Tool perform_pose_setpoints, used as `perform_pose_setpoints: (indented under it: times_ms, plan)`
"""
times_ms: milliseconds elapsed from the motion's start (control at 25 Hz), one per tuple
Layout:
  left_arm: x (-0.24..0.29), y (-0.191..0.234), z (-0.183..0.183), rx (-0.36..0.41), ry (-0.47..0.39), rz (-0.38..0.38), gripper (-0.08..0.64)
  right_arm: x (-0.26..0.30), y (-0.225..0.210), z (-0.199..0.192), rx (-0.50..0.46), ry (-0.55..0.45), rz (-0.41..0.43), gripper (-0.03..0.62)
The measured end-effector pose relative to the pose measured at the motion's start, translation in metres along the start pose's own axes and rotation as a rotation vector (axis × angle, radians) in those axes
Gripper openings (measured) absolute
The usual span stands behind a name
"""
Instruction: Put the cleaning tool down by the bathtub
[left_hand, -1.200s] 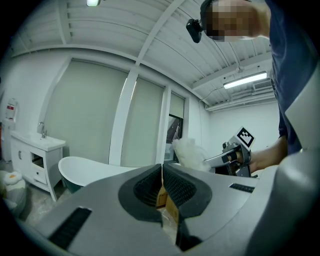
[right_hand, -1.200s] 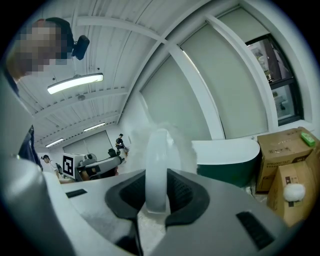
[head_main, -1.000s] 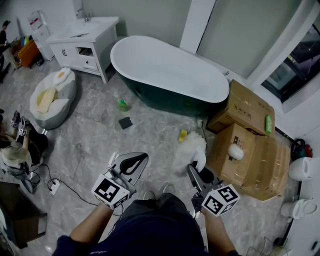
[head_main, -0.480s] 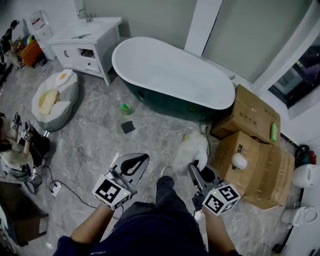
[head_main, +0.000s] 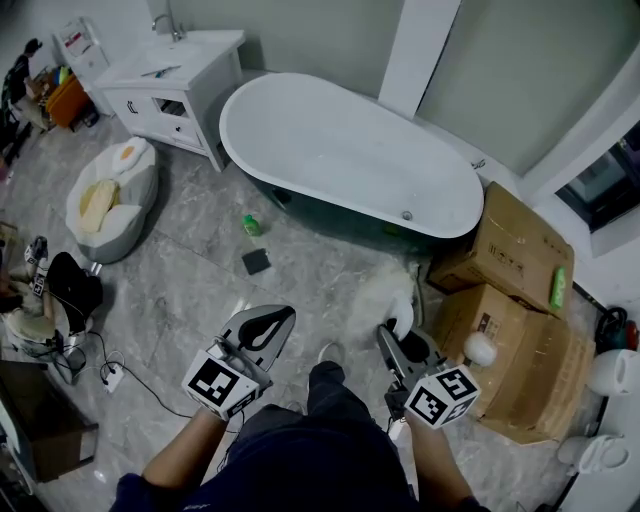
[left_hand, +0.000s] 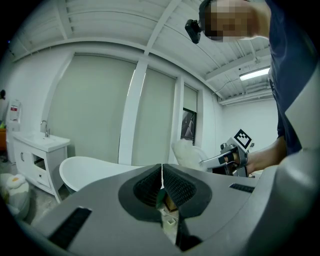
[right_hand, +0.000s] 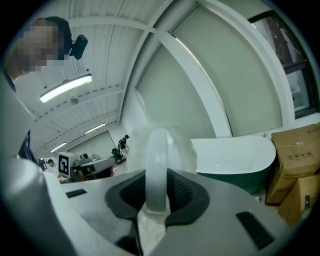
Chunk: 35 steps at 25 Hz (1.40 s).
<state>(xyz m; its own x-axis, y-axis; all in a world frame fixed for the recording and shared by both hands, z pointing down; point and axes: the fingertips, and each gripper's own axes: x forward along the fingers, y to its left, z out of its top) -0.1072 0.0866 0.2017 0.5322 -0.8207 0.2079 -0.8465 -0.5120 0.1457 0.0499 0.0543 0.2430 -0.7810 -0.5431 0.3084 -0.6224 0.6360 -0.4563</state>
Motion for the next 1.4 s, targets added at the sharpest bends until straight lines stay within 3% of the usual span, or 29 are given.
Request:
perform_pose_setpoints:
  times_ms: [760, 1120, 1400]
  plan:
    - [0.146, 0.063, 0.012, -0.003, 0.088, 0.047, 0.032, 0.084, -0.133, 0.057, 0.045, 0.055, 0.043, 0.087]
    - [0.169, 0.091, -0.004, -0.007, 0.141, 0.035, 0.032, 0.119, -0.159, 0.057, 0.048, 0.087, 0.02, 0.087]
    - [0.189, 0.124, -0.037, -0.01, 0.182, -0.024, 0.032, 0.158, -0.177, 0.039, 0.071, 0.115, -0.042, 0.087]
